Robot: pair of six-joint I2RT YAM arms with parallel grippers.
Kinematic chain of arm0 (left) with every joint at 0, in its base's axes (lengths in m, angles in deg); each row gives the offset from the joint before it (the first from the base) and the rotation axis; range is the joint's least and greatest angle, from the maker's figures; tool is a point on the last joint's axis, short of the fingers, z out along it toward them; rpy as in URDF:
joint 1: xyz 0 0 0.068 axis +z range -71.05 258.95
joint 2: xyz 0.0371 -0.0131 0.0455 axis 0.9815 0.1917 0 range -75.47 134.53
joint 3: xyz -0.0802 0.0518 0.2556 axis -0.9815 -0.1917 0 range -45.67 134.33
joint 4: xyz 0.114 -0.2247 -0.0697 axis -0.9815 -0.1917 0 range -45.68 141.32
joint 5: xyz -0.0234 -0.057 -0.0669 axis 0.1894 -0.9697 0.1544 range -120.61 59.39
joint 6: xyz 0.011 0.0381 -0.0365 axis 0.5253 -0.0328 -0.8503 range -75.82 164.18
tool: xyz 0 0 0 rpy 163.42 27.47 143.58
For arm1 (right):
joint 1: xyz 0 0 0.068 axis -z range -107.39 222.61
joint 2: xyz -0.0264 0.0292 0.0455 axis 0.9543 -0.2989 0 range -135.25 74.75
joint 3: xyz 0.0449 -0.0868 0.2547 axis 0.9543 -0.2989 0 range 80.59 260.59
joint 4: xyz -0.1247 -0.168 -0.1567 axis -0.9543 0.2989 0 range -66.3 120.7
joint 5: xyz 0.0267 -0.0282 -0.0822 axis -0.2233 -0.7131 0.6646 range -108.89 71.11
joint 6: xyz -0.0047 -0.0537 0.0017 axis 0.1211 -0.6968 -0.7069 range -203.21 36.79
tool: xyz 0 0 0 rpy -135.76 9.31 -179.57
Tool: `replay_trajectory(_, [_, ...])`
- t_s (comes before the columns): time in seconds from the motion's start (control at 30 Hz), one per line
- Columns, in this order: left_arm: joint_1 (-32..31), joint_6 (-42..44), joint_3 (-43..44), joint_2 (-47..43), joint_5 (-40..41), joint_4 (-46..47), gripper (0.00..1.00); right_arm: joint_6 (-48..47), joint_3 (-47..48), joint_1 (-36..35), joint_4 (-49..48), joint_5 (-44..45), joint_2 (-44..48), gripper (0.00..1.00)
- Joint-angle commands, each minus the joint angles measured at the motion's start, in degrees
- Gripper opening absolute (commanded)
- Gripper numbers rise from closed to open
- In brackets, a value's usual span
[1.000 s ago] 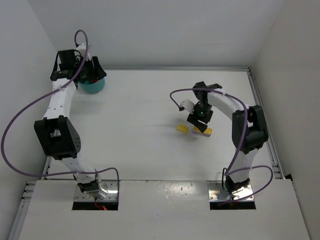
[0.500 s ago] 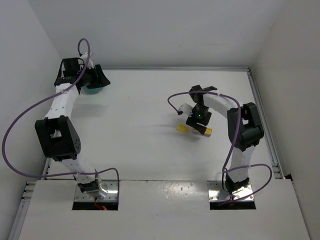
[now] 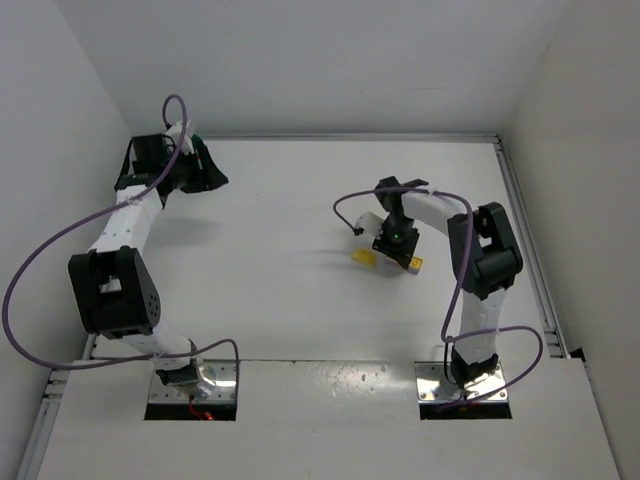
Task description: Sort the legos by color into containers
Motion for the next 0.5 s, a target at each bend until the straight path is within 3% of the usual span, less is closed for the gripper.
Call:
replay_trajectory(0.0, [-1.7, -0.1, -6.8, -4.6, -5.1, 6.0, 0.58, 1.7, 2.4, 0.3, -2.2, -4.0, 3.6, 0.01])
replay_trajectory(0.1, [-3.7, -1.7, -15.1, -7.1, -19.3, 13.5, 0.58, 3.8, 5.3, 1.0, 0.6, -14.9, 8.2, 0.0])
replay_trajectory(0.2, [-8.7, -0.7, -19.2, -8.6, -26.3, 15.9, 0.58, 5.2, 6.5, 1.5, 2.3, -27.1, 13.3, 0.0])
replay_trajectory(0.47, [-20.8, 0.7, -22.4, -10.3, -30.8, 19.1, 0.58, 5.9, 10.0, 1.5, 12.7, -57.3, 13.6, 0.0])
